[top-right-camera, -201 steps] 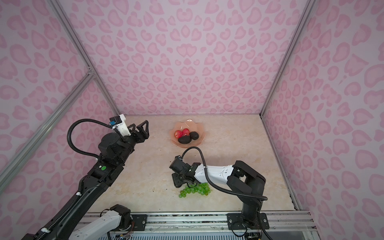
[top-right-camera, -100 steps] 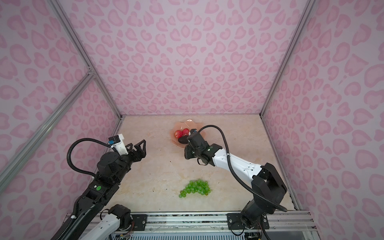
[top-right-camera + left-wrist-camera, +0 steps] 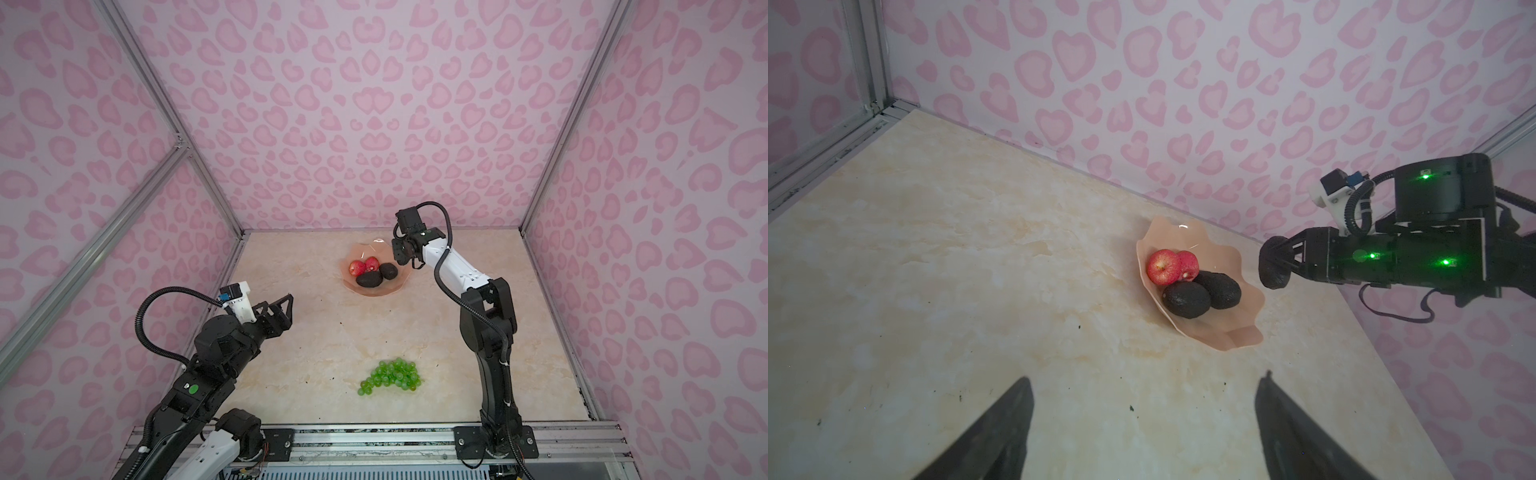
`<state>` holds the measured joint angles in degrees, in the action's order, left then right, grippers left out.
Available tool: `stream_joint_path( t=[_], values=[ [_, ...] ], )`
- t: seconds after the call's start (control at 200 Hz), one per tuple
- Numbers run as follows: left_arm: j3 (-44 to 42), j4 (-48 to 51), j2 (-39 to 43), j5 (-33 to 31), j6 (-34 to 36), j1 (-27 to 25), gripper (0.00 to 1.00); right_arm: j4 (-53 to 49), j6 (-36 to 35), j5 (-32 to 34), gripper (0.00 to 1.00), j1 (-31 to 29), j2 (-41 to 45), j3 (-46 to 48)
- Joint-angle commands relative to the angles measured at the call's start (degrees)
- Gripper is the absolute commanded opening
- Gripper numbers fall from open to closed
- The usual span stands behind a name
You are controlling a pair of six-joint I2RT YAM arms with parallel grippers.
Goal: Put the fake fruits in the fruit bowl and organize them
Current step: 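Carry the avocado into the bowl with the right gripper and release it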
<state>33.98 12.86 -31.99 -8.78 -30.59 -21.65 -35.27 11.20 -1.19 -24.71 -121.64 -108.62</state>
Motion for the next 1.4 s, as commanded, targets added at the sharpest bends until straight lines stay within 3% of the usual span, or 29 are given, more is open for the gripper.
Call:
stream_joint_path(
  t=[0.0,0.315,0.705,1.005,1.24,1.395],
  values=[
    [0.55,1.45,0.25,0.22,-0.02,0.11,0.84,-0.20,0.95,-4.34,0.25,-0.87,1.51,3.21],
    [0.57,1.38,-0.18,0.68,0.44,0.07,0.85,15.72,14.92,-7.95,0.25,-3.99,9.65,20.29],
    [-0.06,2.57,2.92,-0.12,1.06,0.12,0.85,26.39,26.98,-14.89,0.34,-3.54,4.90,24.45],
    [0.63,3.32,4.41,-0.72,1.85,0.06,0.85,23.84,25.40,-11.88,0.61,-4.56,6.76,23.98],
    [1.05,2.66,3.80,-0.84,2.19,0.12,0.85,20.42,22.69,-9.63,0.69,-5.15,11.70,24.02],
    [1.77,2.03,3.10,-0.81,2.94,0.12,0.86,15.38,13.73,-4.52,0.72,-8.48,20.10,29.61]
  ],
)
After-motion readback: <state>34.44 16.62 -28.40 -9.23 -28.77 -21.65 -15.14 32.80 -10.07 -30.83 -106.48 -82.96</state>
